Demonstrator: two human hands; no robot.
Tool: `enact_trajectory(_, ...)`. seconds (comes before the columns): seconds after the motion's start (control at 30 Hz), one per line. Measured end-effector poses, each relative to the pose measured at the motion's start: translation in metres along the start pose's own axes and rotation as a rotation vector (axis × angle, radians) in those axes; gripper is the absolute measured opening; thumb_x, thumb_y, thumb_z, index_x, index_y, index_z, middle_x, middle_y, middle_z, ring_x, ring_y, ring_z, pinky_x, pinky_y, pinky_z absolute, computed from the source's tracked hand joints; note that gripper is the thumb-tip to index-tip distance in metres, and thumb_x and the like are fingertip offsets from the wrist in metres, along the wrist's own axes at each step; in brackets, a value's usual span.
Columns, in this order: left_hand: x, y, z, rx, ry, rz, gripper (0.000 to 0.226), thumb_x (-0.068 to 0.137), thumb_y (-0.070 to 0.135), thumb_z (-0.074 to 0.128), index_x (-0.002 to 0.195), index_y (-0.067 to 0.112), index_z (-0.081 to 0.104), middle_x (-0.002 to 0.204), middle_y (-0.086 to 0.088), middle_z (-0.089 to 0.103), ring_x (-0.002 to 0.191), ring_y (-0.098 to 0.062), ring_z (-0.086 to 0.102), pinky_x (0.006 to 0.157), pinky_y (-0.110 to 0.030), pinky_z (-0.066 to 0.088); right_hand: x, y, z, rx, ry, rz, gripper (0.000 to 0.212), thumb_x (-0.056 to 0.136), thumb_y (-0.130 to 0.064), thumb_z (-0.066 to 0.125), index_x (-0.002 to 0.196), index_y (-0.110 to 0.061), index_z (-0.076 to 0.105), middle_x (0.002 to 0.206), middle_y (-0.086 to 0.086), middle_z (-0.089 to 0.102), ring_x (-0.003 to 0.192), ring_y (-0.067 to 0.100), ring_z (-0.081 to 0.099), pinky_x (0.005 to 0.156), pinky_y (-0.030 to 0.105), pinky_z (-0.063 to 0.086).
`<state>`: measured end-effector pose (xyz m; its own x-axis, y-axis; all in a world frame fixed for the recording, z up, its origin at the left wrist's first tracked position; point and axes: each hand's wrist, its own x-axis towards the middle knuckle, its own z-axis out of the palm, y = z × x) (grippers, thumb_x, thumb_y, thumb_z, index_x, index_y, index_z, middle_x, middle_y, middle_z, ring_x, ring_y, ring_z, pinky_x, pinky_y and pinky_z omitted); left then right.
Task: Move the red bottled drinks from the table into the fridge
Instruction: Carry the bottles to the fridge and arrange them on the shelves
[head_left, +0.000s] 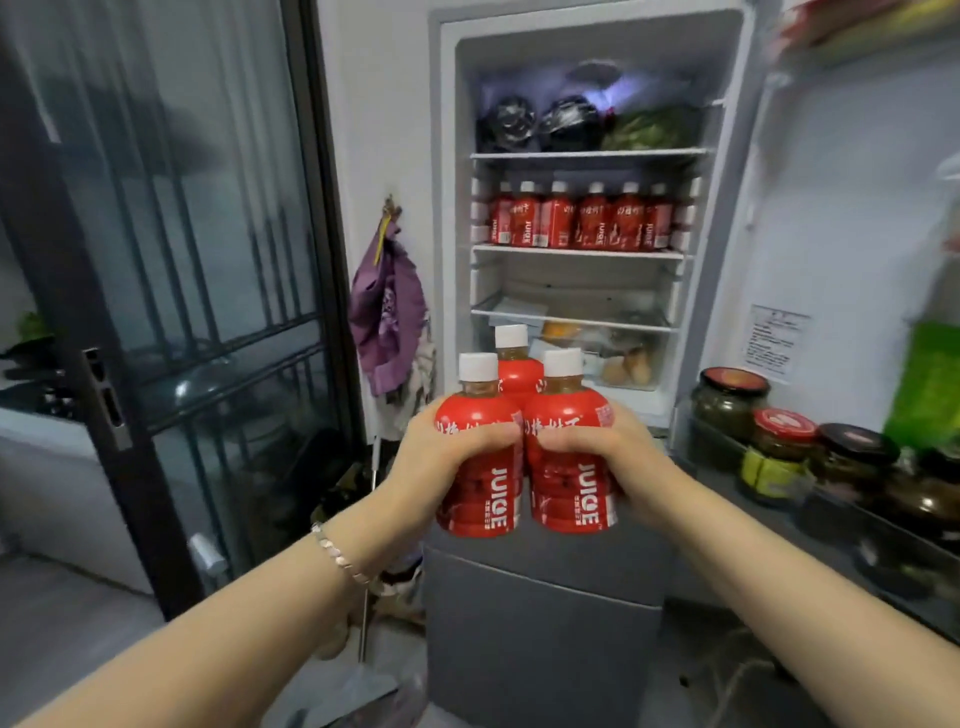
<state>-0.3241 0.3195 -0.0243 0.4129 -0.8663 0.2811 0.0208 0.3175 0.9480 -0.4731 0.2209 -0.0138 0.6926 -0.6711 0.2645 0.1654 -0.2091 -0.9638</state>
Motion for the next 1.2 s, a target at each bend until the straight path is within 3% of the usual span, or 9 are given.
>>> enact_trajectory(0.1,0.075,-0.014,0.014,-0.009,-0.05,0.038,0.048,0.044,0.028,0.079,0.09,0.017,0.07,0.087,-0.007,0.074,0.075,-0.02,0.071,0.062,-0.029,0.055,0.061,0.006,-0.039,-0.007,0.036,-0.049,0.039,0.053,-0.011,0.075,0.09,-0.017,0.067,0.084,0.003,0.074,0.075,0.017,0.071,0.064,0.027,0.057)
enact_trajectory(0.3,0.224,-0.023,0.034,0.005,-0.053,0.099,0.073,0.04,0.035,0.079,0.107,0.009,0.065,0.096,-0.009,0.074,0.084,-0.025,0.071,0.07,-0.033,0.056,0.187,-0.002,-0.106,-0.065,0.12,-0.1,0.043,0.046,-0.018,0.079,0.088,-0.017,0.069,0.085,0.003,0.075,0.076,0.018,0.071,0.067,0.029,0.055)
enact_trajectory(0.4,0.294,-0.025,0.04,-0.004,-0.112,0.113,0.062,0.043,0.026,0.081,0.102,0.012,0.065,0.09,-0.004,0.075,0.079,-0.02,0.071,0.063,-0.026,0.055,0.242,-0.001,-0.13,-0.072,0.188,-0.103,0.058,0.042,-0.022,0.081,0.098,-0.013,0.068,0.09,0.006,0.075,0.081,0.022,0.071,0.069,0.033,0.057)
enact_trajectory(0.53,0.375,-0.029,0.047,-0.007,-0.189,0.163,0.055,0.042,0.027,0.081,0.094,0.018,0.066,0.087,-0.001,0.075,0.078,-0.017,0.071,0.063,-0.025,0.055,0.301,0.004,-0.159,-0.086,0.262,-0.153,0.052,0.049,-0.016,0.079,0.099,-0.015,0.067,0.093,0.007,0.074,0.082,0.023,0.072,0.068,0.033,0.058)
enact_trajectory(0.67,0.459,-0.033,0.058,-0.012,-0.315,0.192,0.04,0.054,0.017,0.077,0.093,0.019,0.066,0.087,0.0,0.075,0.078,-0.016,0.071,0.065,-0.026,0.056,0.359,0.005,-0.19,-0.1,0.377,-0.213,0.053,0.049,-0.017,0.078,0.1,-0.018,0.064,0.09,0.004,0.075,0.08,0.021,0.072,0.066,0.031,0.058)
enact_trajectory(0.8,0.537,-0.029,0.081,0.0,-0.399,0.2,0.054,0.049,0.022,0.086,0.099,0.021,0.064,0.09,0.0,0.074,0.082,-0.016,0.071,0.07,-0.031,0.056,0.409,-0.005,-0.224,-0.124,0.512,-0.268,0.047,0.053,-0.02,0.075,0.098,-0.022,0.064,0.089,0.001,0.074,0.079,0.019,0.071,0.069,0.034,0.056)
enact_trajectory(1.0,0.615,-0.042,0.113,0.01,-0.463,0.13,0.066,0.048,0.028,0.086,0.108,0.019,0.059,0.104,-0.008,0.07,0.094,-0.027,0.068,0.083,-0.044,0.056,0.466,0.0,-0.267,-0.134,0.634,-0.254,0.052,0.047,-0.019,0.08,0.097,-0.017,0.064,0.087,0.004,0.073,0.074,0.019,0.071,0.063,0.031,0.055)
enact_trajectory(1.13,0.64,-0.054,0.122,0.033,-0.473,0.099,0.061,0.055,0.032,0.086,0.108,0.023,0.057,0.105,-0.007,0.07,0.092,-0.025,0.069,0.083,-0.044,0.056,0.481,0.002,-0.29,-0.196,0.648,-0.201,0.048,0.06,-0.014,0.082,0.102,-0.016,0.06,0.091,0.006,0.071,0.077,0.021,0.07,0.067,0.035,0.056)
enact_trajectory(1.2,0.644,-0.056,0.13,0.08,-0.459,0.128,0.058,0.06,0.034,0.081,0.11,0.024,0.055,0.106,-0.004,0.068,0.093,-0.021,0.067,0.085,-0.042,0.055,0.481,0.001,-0.303,-0.256,0.652,-0.169,0.06,0.054,-0.023,0.081,0.109,-0.016,0.059,0.096,0.007,0.071,0.083,0.024,0.071,0.073,0.04,0.057)
